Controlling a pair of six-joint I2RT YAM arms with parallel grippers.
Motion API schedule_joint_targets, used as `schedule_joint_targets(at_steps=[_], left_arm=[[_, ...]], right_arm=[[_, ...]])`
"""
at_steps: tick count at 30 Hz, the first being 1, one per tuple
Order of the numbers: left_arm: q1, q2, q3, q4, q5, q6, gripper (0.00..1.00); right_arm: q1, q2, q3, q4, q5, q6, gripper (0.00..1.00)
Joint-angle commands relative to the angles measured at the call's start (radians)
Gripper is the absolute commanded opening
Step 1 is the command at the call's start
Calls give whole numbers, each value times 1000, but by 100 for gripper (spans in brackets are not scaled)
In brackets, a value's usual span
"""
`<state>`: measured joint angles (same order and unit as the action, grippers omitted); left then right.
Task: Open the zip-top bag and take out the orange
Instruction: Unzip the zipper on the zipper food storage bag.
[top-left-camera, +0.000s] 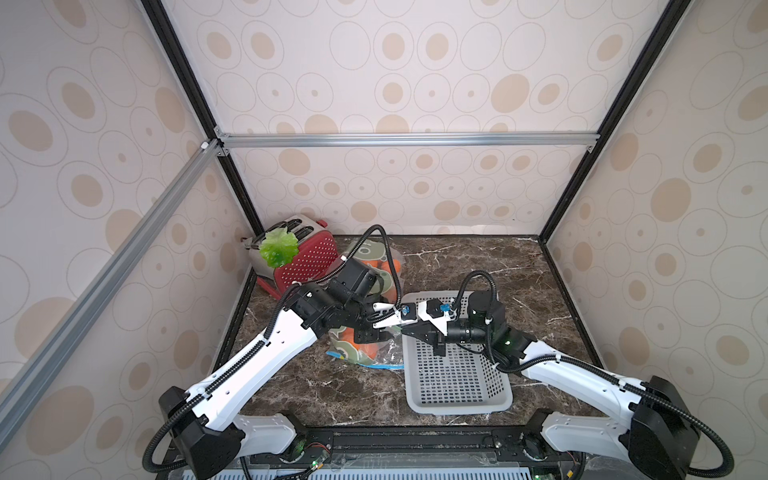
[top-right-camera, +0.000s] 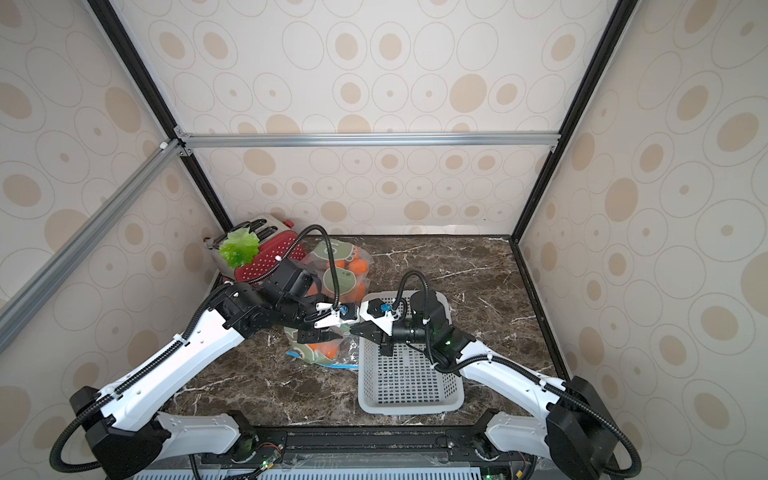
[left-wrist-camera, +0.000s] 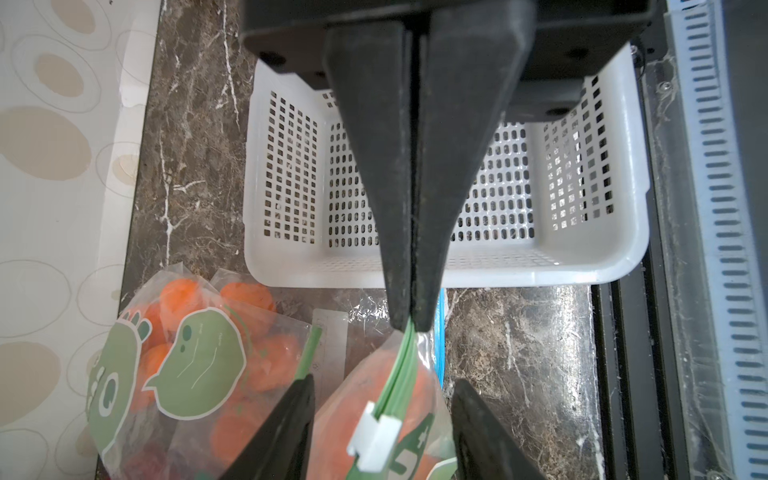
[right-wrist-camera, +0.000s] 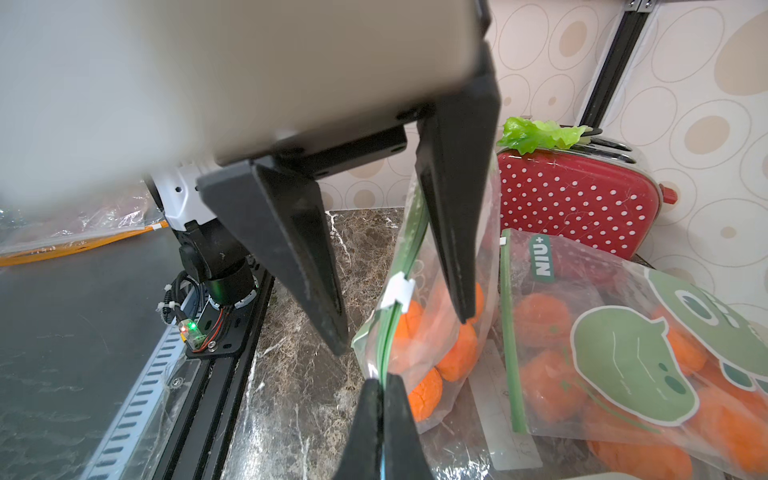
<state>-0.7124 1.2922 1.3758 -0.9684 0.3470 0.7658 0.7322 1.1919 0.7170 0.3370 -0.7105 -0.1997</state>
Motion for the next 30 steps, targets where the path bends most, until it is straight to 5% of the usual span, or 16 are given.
schedule_joint_targets(at_steps=[1, 7, 24, 30], left_arm=[[11, 24, 53, -78, 41, -11, 47], [11, 4, 51, -104, 64, -19, 23], [11, -55, 32, -92, 94, -34, 6], [11, -75, 22, -74, 4, -39, 0]], right_arm=[[5, -16, -7, 15, -15, -18, 0], [4, -23, -10, 12, -10, -21, 0], [5, -19, -7, 3, 1, -29, 0], [4, -29, -17, 19, 47, -35, 0]])
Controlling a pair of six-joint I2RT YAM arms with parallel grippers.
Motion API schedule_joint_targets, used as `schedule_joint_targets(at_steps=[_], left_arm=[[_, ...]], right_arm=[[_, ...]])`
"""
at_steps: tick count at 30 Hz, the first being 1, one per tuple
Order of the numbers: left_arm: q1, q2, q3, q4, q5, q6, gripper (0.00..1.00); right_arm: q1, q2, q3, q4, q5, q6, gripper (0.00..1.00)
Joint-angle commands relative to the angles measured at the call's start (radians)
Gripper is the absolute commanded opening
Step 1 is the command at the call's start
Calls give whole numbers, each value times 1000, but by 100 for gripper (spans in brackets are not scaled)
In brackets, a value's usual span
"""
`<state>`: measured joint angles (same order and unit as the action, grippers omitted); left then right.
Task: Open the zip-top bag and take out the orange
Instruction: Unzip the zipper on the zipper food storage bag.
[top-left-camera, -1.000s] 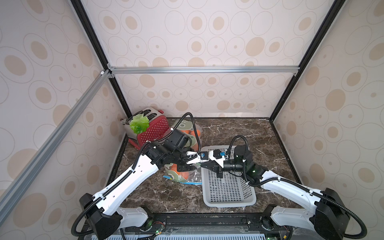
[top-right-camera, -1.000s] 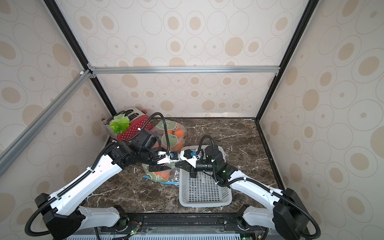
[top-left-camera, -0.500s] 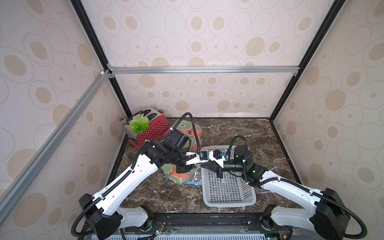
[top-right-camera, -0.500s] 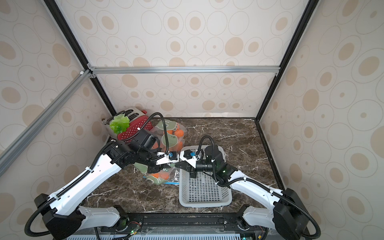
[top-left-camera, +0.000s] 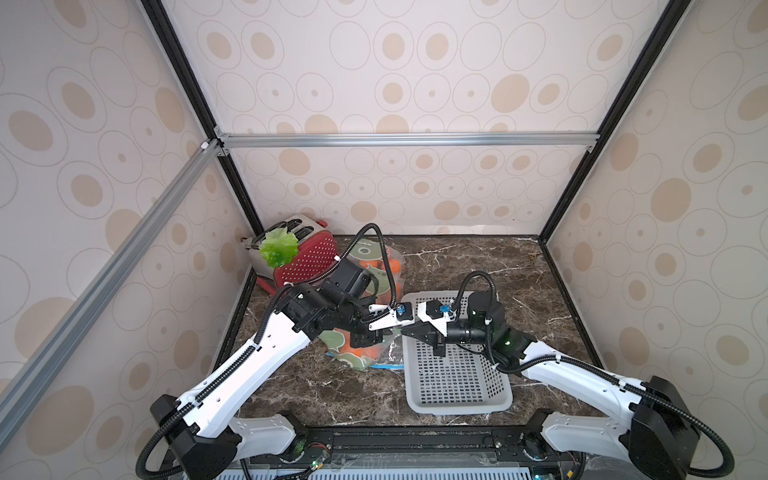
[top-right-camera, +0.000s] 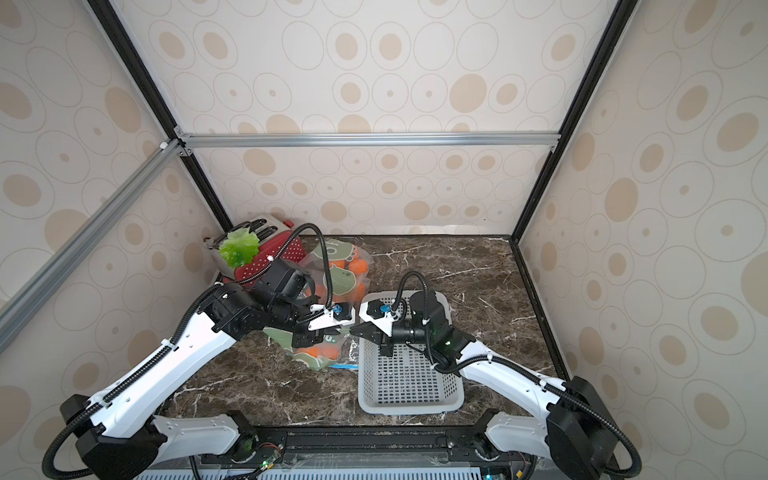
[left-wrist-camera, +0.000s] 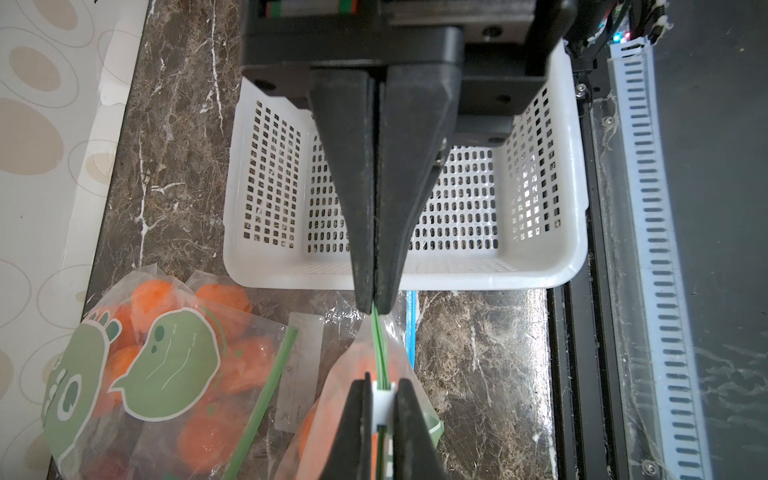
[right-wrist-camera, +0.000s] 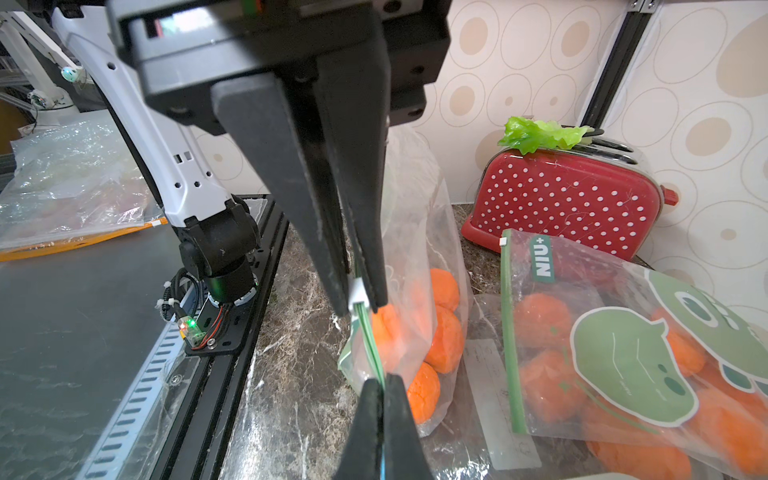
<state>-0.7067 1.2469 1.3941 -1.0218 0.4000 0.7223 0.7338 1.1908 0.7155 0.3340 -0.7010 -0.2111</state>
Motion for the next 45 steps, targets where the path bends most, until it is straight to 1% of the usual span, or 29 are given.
schedule_joint_targets(at_steps=[1, 4, 6, 10, 13, 21, 25, 28, 33, 39, 45], left_arm=[[6, -35, 4, -21, -73, -1, 0], [6, -56, 9, -21, -160, -53, 0], [6, -58, 29, -49, -199, -82, 0], [6, -75, 29, -68, -244, -92, 0], [6, -92, 47, -84, -292, -108, 0], [6, -195, 29, -59, -399, -150, 0], [6, -209, 66, -121, -441, -183, 0], [4, -215, 81, -145, -513, -226, 0], [6, -227, 102, -214, -543, -267, 0], [6, -219, 157, -349, -622, -322, 0], [6, -231, 180, -389, -619, -346, 0]], right_arm=[[3, -36, -25, 33, 59, -31, 0], [3, -78, -80, 114, 148, -36, 0], [3, -101, -99, 138, 184, -45, 0], [3, -115, -108, 147, 202, -56, 0], [3, -121, -113, 152, 246, -60, 0], [4, -123, -128, 186, 314, -53, 0], [4, -116, -132, 198, 358, -49, 0], [4, -115, -134, 202, 364, -48, 0], [3, -127, -151, 236, 403, -50, 0], [2, -135, -160, 259, 461, -38, 0], [1, -131, -161, 264, 469, -36, 0]])
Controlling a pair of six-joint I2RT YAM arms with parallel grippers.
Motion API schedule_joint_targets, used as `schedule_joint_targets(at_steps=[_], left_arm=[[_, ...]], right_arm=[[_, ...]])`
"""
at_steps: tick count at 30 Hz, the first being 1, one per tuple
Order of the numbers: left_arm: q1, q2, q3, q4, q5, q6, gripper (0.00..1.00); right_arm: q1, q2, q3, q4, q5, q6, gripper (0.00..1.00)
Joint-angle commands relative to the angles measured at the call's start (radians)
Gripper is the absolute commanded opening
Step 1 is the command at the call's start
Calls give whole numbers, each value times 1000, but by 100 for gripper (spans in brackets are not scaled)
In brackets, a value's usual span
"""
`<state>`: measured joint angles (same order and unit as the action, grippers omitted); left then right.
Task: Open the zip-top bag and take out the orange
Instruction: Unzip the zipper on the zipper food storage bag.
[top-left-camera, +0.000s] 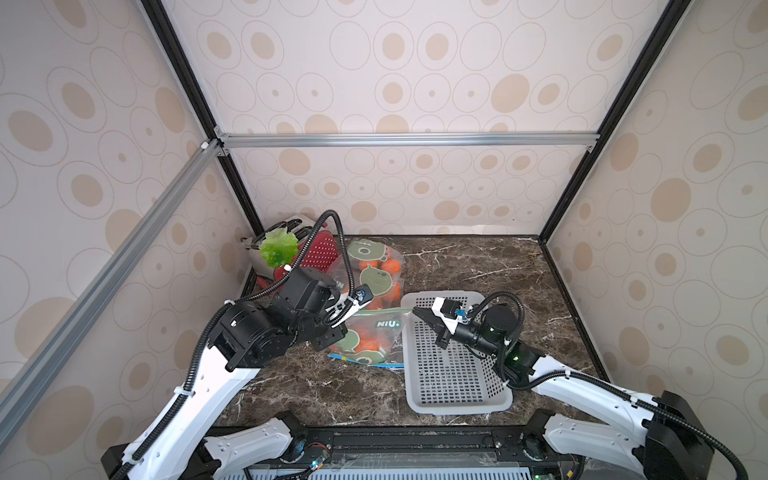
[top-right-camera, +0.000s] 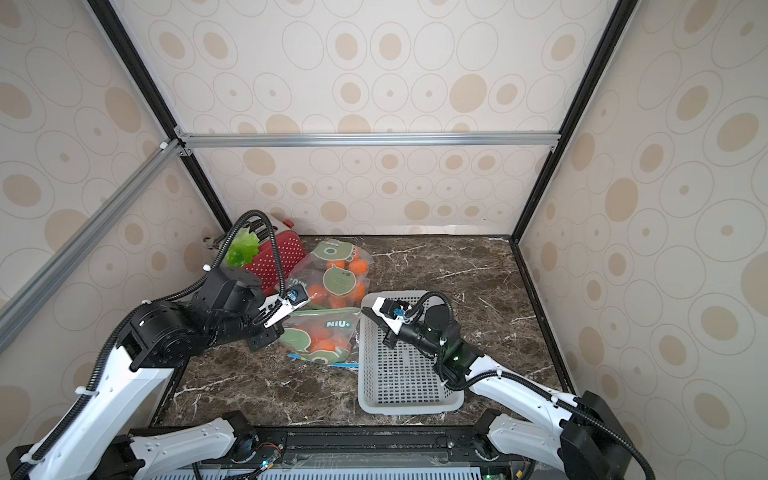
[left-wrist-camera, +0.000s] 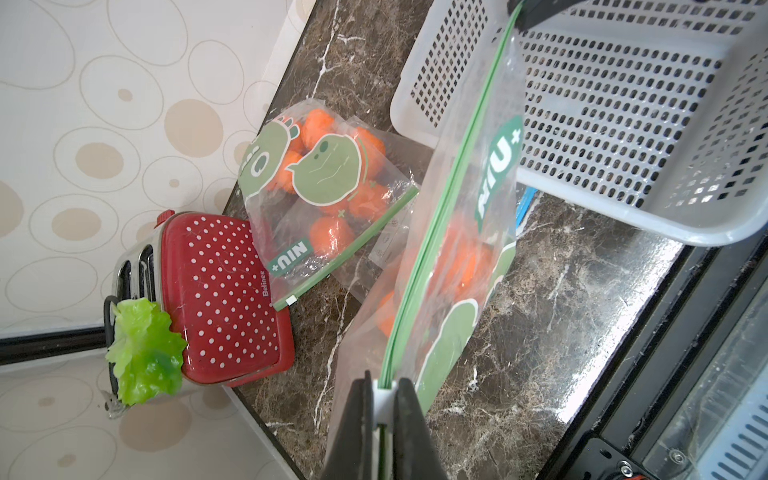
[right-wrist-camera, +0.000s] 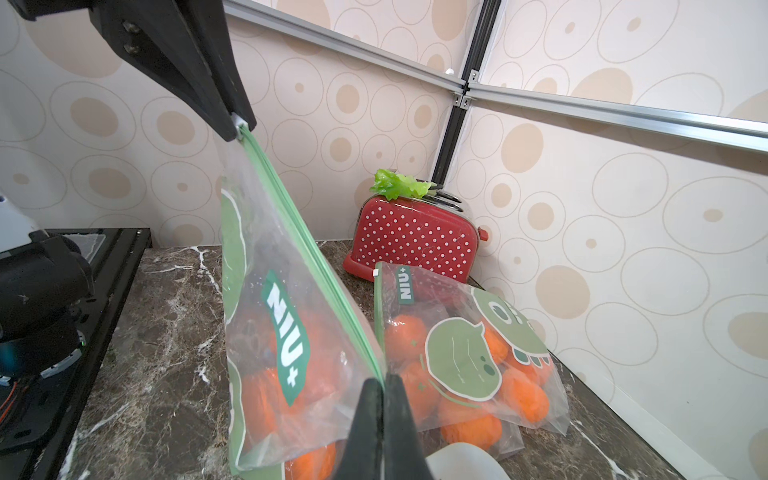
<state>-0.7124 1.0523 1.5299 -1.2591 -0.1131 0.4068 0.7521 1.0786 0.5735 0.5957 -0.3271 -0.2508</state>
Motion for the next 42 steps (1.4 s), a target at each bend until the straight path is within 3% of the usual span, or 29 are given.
schedule_joint_targets(at_steps=[1, 25, 42], left_arm=[[11, -38, 51, -162, -108, -37, 0], [11, -36, 124, -334, -123, -131, 0], [11, -70, 98, -338, -106, -142, 0]], right_arm=[[-18, -19, -20, 3, 96, 4, 0], [-18, -11, -12, -21, 121, -10, 0], [-18, 1, -10, -20, 100, -9, 0]])
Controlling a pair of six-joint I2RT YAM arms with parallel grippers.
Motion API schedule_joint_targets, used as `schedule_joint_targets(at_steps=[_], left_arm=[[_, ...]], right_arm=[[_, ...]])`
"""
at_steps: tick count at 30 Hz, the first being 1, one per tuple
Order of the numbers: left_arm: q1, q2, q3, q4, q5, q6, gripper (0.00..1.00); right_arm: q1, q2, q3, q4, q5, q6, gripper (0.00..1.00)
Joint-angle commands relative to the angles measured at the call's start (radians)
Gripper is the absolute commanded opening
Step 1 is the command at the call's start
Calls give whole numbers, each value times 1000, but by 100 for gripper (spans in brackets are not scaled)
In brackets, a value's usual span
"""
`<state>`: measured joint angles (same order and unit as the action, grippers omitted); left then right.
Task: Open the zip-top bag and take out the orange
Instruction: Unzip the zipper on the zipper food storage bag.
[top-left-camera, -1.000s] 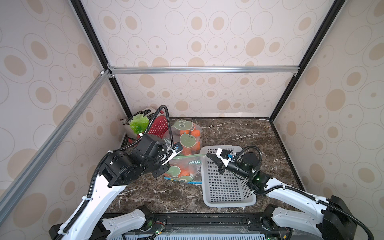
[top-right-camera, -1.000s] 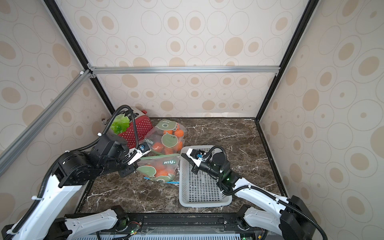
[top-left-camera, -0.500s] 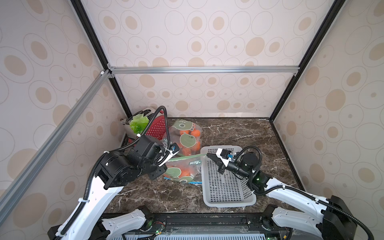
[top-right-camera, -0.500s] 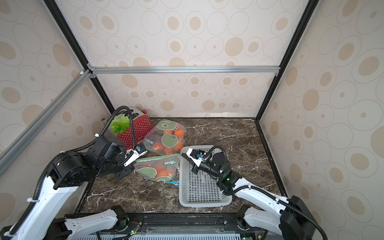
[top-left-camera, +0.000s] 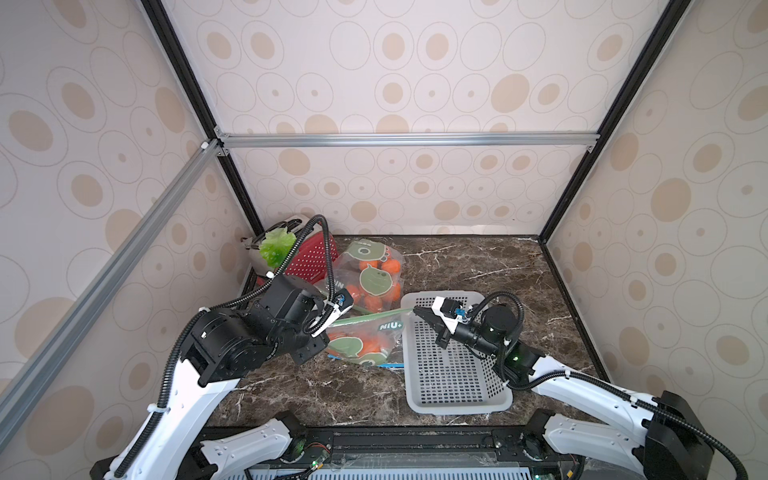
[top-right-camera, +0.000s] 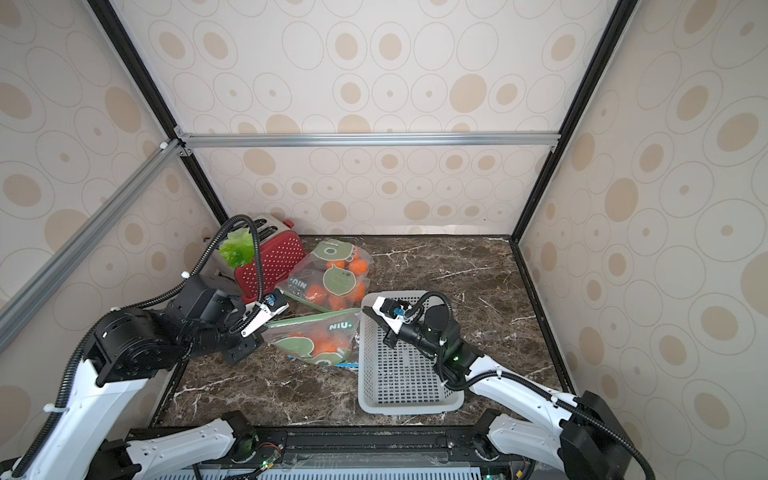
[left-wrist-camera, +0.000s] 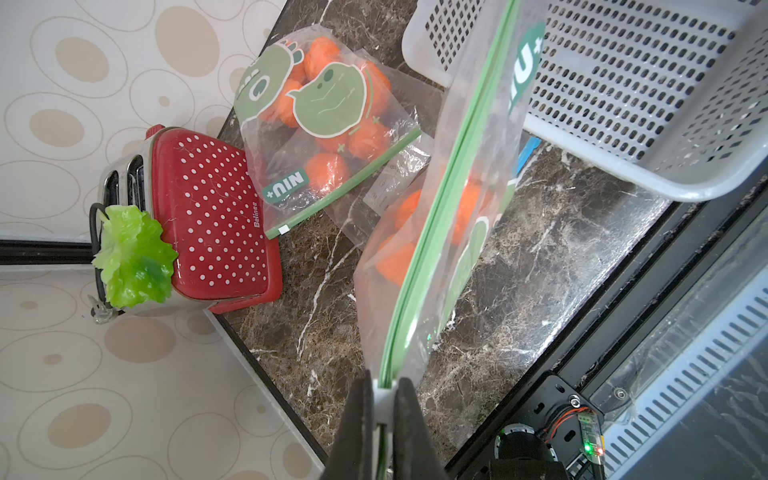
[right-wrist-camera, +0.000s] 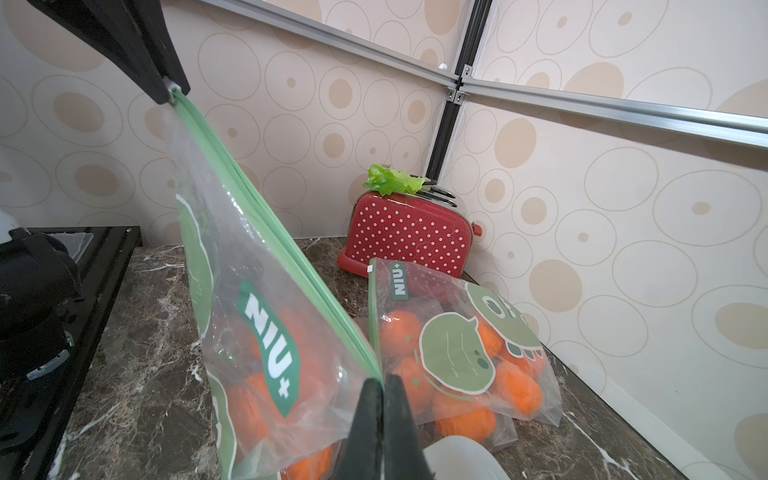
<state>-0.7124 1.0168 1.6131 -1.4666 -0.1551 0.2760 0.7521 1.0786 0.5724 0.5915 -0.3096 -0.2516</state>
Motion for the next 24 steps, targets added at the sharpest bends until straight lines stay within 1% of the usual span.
schedule_joint_targets(at_steps=[1, 6, 7, 8, 9, 11, 12, 13, 15, 17, 19, 22, 24], left_arm=[[11, -37, 14, -132, -62, -12, 0], [10, -40, 9, -122, -16, -15, 0], [11, -40, 4, -115, -2, -15, 1], [11, -40, 0, -104, 20, -15, 15], [11, -41, -6, -92, 39, -19, 32], [11, -40, -16, -72, 91, -18, 38], [11, -41, -20, -61, 124, -10, 47], [11, -44, -23, -44, 139, -11, 54], [11, -57, -31, 6, 170, -16, 60], [11, -66, -24, 32, 221, -25, 61], [11, -76, 7, 43, 280, -41, 63], [11, -106, 70, 47, 322, -54, 66], [11, -135, 59, 80, 318, -58, 62]], right_arm=[[-18, 0, -8, -17, 83, -8, 0], [-17, -1, -7, -18, 59, -5, 0], [-18, -3, -5, -20, 48, -6, 0], [-18, -6, -4, -25, 32, -11, 0], [-17, -12, -3, -31, 5, -19, 0], [-16, -18, -5, -33, -52, -35, 0], [-16, -22, -5, -35, -84, -40, 0], [-15, -26, -6, -36, -114, -48, 0], [-13, -30, -5, -45, -184, -65, 0], [-5, -29, 5, -77, -246, -98, 0], [17, -34, 27, -151, -297, -148, 0], [51, -56, 53, -239, -324, -197, 0], [60, -62, 50, -236, -327, -201, 0]])
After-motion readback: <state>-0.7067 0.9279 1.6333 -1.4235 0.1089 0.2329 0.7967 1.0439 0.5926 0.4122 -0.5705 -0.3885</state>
